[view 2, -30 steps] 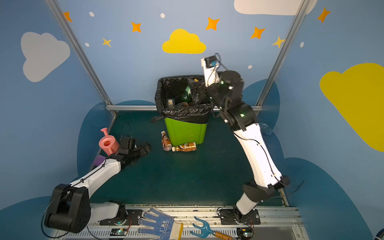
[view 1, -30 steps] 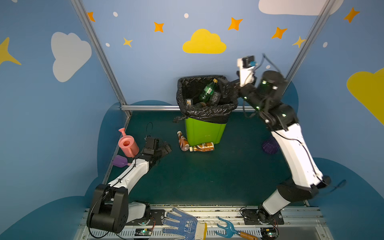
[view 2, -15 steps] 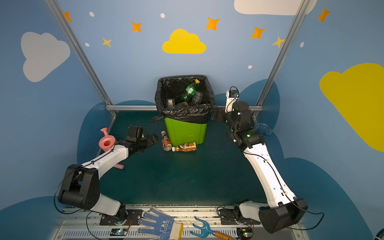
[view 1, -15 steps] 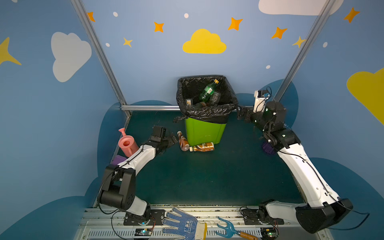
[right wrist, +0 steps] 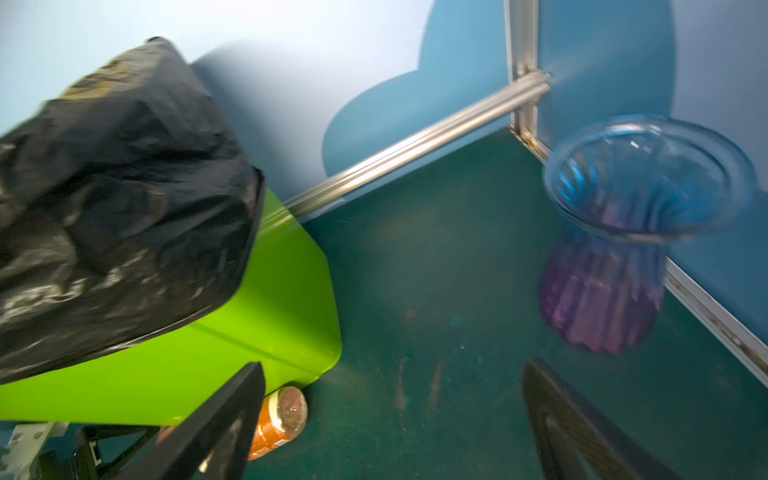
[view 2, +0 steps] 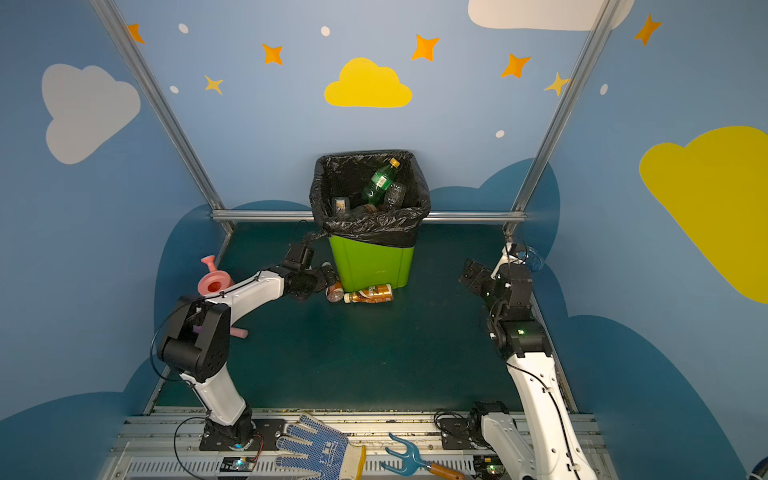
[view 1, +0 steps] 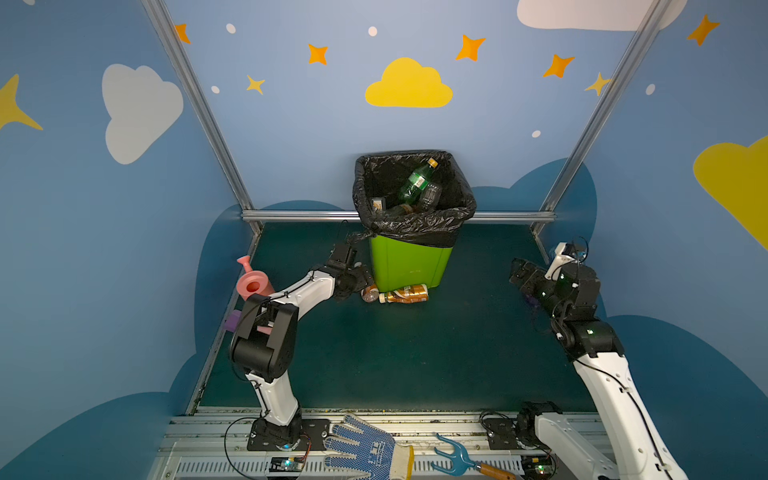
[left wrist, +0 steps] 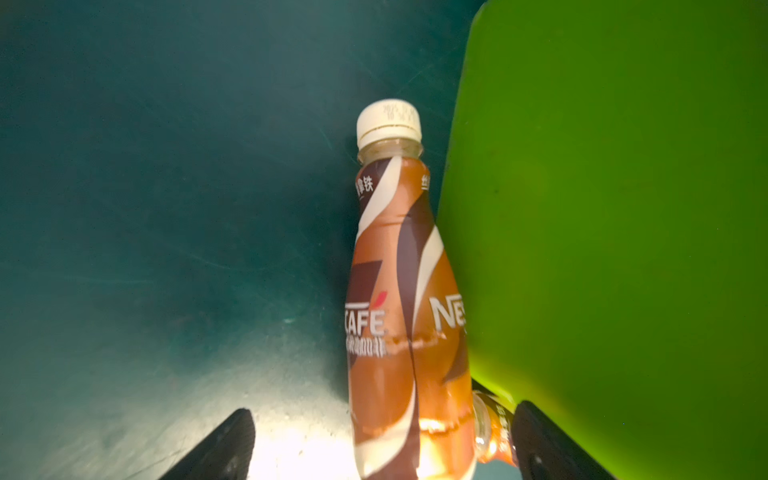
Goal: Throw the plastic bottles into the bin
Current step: 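Draw the right gripper back while the left gripper reaches to the Nescafé bottle, then grasp the Nescafé bottle by its body and lift it with the left gripper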
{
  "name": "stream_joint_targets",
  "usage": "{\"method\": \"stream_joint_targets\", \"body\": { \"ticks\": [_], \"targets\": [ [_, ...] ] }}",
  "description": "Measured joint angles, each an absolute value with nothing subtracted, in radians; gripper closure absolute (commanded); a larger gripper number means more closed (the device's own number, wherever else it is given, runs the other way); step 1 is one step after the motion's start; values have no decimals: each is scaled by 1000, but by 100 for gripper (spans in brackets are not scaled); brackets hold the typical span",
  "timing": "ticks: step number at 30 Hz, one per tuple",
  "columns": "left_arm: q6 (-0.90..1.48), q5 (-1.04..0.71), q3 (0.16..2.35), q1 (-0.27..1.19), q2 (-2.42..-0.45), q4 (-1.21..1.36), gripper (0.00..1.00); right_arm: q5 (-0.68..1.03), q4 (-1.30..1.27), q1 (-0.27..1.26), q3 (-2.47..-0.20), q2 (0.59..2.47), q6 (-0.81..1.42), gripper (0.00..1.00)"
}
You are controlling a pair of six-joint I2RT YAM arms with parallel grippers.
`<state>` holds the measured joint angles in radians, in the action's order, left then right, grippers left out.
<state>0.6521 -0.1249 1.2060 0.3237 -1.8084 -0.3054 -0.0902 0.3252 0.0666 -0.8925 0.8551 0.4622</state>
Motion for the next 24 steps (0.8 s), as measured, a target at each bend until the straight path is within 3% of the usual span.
{"method": "stream_joint_targets", "body": {
  "ticks": [11, 19, 24],
  "targets": [
    [656, -121, 1283, 336, -1923, -356, 18, -6, 345, -19, -859, 854, 522, 4],
    [667, -164, 1274, 318, -1947, -337, 42, 26, 349, -40, -848, 855, 537, 4],
    [662, -179, 1237, 296, -1929, -302, 51, 39, 349, -46, -845, 855, 545, 4]
  ]
}}
